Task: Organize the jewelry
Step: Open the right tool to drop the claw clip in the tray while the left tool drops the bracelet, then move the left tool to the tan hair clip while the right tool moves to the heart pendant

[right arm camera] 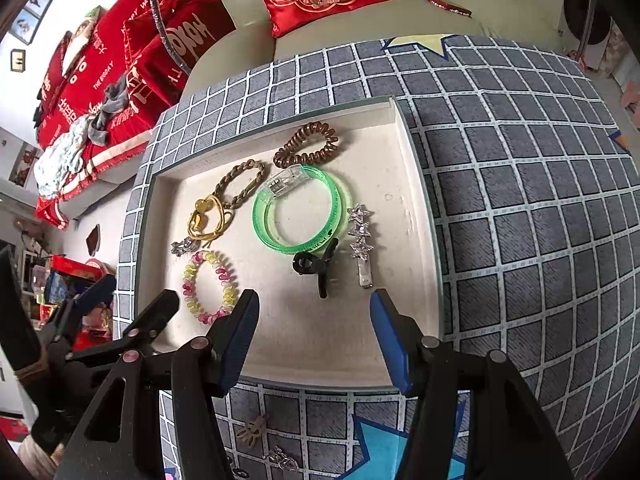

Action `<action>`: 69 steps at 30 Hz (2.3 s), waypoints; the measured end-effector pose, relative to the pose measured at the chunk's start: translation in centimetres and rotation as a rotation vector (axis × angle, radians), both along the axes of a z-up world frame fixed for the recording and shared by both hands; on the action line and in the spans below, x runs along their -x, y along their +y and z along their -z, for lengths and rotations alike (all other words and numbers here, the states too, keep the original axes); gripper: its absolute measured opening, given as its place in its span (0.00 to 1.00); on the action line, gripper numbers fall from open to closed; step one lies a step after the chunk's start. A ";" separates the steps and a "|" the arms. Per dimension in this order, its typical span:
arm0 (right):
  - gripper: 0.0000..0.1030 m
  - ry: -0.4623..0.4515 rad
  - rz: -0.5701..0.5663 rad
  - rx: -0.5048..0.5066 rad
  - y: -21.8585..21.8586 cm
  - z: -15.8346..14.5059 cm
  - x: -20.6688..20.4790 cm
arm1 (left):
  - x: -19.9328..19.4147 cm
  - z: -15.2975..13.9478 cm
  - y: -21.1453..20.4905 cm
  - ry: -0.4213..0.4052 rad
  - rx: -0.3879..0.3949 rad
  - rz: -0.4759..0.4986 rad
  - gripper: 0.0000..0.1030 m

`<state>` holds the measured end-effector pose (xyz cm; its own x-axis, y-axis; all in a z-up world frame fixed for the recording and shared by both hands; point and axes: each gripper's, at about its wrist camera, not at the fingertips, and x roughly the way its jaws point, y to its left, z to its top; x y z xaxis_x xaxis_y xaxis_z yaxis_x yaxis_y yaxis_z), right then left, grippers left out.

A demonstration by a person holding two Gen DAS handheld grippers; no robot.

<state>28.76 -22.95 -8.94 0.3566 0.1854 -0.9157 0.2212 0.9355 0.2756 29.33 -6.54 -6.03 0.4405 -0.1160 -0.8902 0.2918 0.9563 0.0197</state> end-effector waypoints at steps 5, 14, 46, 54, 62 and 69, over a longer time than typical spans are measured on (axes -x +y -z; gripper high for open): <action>0.79 -0.011 0.014 -0.002 -0.1 -0.4 0.9 | 1.3 -0.5 0.4 -0.015 -0.015 0.009 1.00; 0.87 -0.066 0.044 0.006 -0.1 -1.4 2.7 | 3.5 -0.1 1.1 0.018 -0.024 0.012 1.00; 0.87 0.093 -0.048 0.030 3.9 1.5 11.2 | 11.1 2.0 4.5 0.136 -0.033 0.076 1.00; 0.87 0.122 -0.073 0.048 4.5 2.8 12.0 | 11.5 2.9 5.3 0.160 -0.044 0.056 1.00; 0.87 0.133 -0.146 0.094 5.8 4.2 12.0 | 12.1 4.3 5.8 0.194 -0.054 0.086 1.00; 0.85 0.111 -0.233 0.126 7.8 5.0 11.6 | 12.2 4.8 5.3 0.203 -0.043 0.130 1.00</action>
<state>17.14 -15.16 -13.90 0.2139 0.1332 -0.9677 0.0188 0.9899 0.1404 17.08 -1.20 -10.81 0.2355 -0.1199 -0.9644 0.4144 0.9100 -0.0119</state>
